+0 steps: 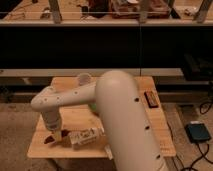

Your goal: Drag the pepper across the table

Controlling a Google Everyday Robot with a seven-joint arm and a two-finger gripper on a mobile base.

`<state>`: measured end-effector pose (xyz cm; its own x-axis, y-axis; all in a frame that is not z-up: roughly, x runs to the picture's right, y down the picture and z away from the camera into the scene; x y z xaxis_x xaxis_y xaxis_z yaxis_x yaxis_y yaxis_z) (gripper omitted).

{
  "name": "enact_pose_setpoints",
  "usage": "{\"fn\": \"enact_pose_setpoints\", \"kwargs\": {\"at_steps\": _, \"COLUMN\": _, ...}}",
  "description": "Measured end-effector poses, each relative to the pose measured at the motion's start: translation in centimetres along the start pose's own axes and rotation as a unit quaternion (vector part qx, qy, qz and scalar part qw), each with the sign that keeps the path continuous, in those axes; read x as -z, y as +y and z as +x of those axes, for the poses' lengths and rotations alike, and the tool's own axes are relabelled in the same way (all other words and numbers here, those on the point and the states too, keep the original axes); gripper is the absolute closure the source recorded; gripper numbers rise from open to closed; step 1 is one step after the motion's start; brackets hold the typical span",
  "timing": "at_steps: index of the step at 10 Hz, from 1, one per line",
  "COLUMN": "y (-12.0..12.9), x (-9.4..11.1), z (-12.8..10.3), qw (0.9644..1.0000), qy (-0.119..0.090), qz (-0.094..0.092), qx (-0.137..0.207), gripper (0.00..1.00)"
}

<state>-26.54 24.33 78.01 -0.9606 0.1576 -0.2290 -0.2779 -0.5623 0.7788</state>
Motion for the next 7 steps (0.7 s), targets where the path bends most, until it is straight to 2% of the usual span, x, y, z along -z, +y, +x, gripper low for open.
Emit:
{"fn": "enact_pose_setpoints", "kwargs": {"at_steps": 5, "y": -2.0, "x": -0.4, "z": 0.2, "qw": 0.9998, "qy": 0.006, "qz": 0.014, "qx": 0.009, "gripper": 0.79}}
{"fn": "enact_pose_setpoints", "kwargs": {"at_steps": 7, "y": -2.2, "x": -0.2, "z": -0.7, "qw": 0.9998, "qy": 0.009, "qz": 0.019, "qx": 0.007, "gripper": 0.79}}
